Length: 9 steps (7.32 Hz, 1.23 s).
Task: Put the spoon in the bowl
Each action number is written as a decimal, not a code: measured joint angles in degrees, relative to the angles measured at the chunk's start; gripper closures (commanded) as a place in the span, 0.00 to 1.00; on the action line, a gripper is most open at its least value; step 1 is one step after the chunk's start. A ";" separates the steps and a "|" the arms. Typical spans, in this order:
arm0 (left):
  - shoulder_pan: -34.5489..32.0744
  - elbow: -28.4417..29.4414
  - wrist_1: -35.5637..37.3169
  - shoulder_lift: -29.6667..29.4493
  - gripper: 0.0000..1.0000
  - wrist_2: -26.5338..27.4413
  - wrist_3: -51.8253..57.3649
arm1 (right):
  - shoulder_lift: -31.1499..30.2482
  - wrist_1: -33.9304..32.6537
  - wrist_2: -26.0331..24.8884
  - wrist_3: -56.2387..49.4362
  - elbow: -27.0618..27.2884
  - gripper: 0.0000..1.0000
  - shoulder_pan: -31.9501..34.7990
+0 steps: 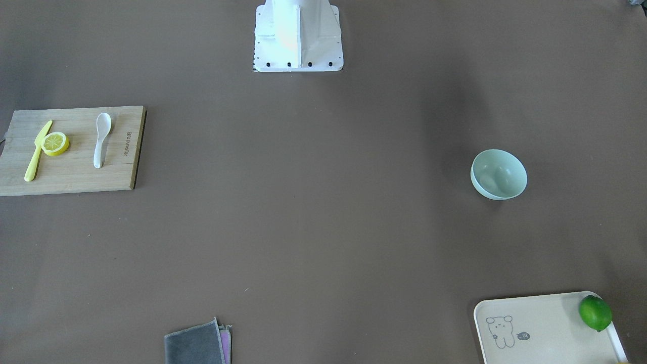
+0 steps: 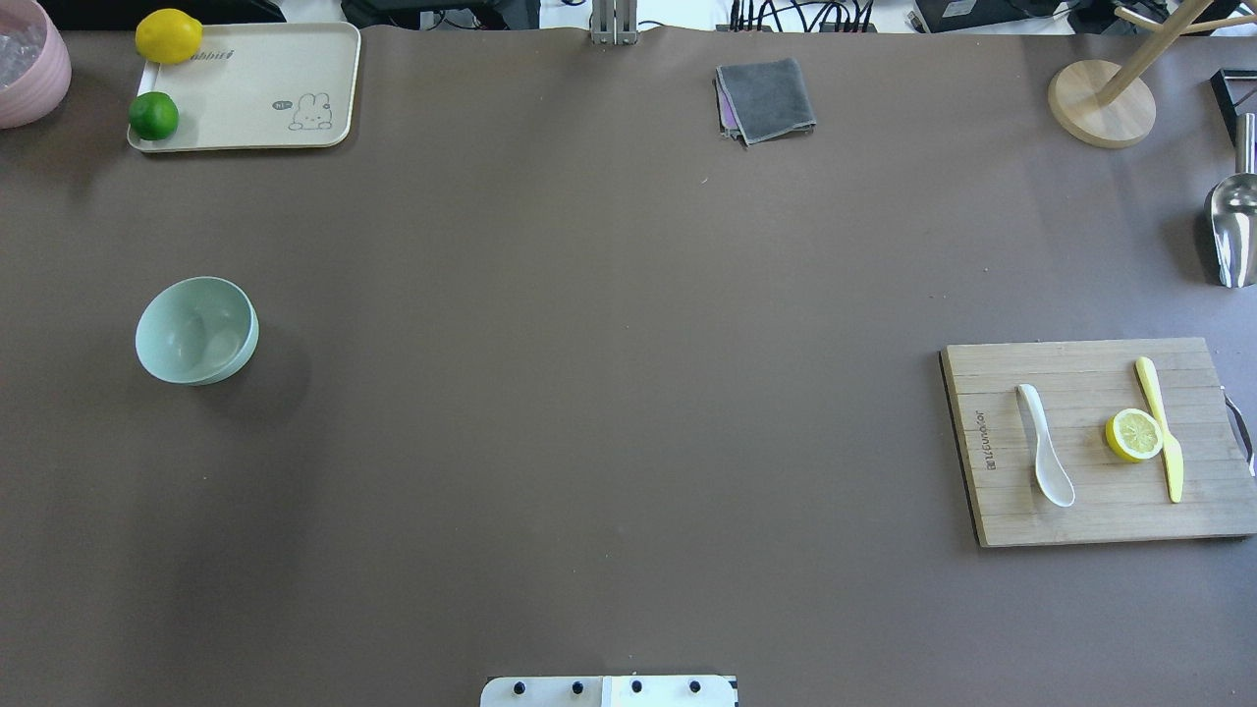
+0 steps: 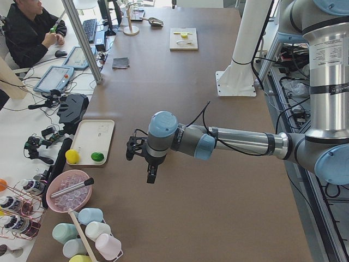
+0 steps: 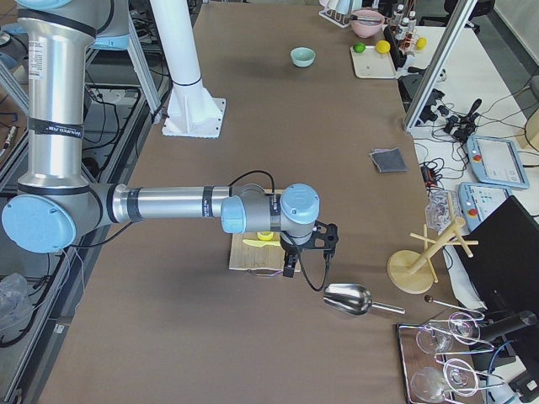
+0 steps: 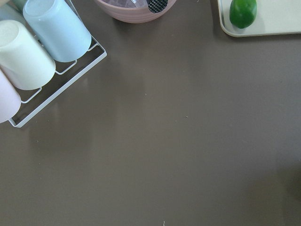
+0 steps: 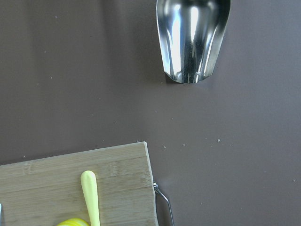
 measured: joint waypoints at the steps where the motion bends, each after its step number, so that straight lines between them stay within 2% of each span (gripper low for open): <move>1: 0.00 -0.01 0.01 -0.04 0.02 -0.01 0.00 | -0.19 -0.23 0.00 -0.01 0.15 0.00 0.14; 9: 0.00 0.87 0.03 -0.81 0.02 0.04 -0.05 | 0.34 -0.21 -0.04 -0.02 0.05 0.00 0.15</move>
